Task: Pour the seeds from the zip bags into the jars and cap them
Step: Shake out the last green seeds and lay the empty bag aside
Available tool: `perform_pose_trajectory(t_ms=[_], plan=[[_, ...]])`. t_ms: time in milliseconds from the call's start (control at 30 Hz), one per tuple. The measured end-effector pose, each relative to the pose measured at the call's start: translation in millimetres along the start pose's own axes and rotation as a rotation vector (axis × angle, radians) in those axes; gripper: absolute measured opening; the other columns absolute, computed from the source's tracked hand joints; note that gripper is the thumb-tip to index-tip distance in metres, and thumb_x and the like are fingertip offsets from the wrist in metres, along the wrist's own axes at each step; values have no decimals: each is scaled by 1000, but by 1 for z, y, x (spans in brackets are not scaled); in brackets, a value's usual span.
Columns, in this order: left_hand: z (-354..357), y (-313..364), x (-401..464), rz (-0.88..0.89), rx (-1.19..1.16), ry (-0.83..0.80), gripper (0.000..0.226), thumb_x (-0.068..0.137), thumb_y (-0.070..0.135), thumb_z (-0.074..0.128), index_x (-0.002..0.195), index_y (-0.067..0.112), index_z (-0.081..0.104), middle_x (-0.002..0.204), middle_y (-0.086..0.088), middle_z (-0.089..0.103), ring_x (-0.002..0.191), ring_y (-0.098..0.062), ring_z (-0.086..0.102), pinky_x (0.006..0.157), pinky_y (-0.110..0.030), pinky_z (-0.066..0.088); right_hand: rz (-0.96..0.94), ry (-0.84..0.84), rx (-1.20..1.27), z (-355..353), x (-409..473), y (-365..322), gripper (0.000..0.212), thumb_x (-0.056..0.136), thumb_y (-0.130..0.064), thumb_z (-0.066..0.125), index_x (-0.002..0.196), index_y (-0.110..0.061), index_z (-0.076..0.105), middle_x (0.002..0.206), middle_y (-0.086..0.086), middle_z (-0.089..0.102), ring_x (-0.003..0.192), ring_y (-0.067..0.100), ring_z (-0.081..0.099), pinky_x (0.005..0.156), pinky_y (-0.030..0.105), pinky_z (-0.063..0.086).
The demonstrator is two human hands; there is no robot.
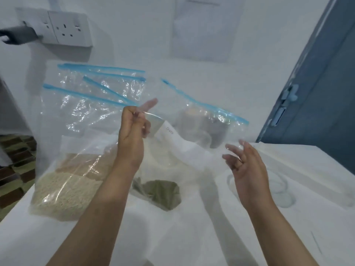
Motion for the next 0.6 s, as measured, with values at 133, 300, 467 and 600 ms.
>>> perform_pose_trajectory(t_ms=[133, 300, 467, 600], plan=[[19, -4, 11, -1, 21, -46, 28, 104, 5, 34, 85, 25, 33, 120, 4, 72, 64, -13, 34, 62, -19, 32, -19, 8, -70, -21, 13, -15, 14, 100, -27, 56, 111, -20, 61, 113, 12, 69, 86, 20, 67, 90, 32, 47], [27, -19, 9, 12, 115, -73, 23, 106, 15, 38, 87, 28, 39, 118, 8, 72, 67, -13, 40, 72, -22, 38, -154, 106, -250, -42, 26, -36, 20, 100, -22, 58, 119, -20, 63, 94, -1, 72, 78, 15, 67, 81, 26, 50], [41, -26, 7, 4, 140, -160, 8, 97, 19, 40, 97, 22, 47, 116, 9, 72, 70, -16, 42, 79, -29, 41, -180, 97, -540, -47, 47, -44, 12, 96, -26, 65, 93, -16, 70, 93, -2, 71, 87, 16, 68, 83, 33, 53], [59, -31, 1, -28, 150, -252, 20, 97, 2, 41, 95, 20, 48, 114, 9, 73, 69, -10, 45, 75, -26, 41, -162, -55, -1060, -35, 68, -43, 18, 95, -36, 62, 90, -19, 64, 92, -12, 66, 86, 12, 62, 69, 26, 46]])
Point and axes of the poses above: each hand's wrist, its own x-axis towards the middle knuckle, its own z-axis out of the palm, y = z × x, the point moved 10 cm from there along x, towards the middle knuckle
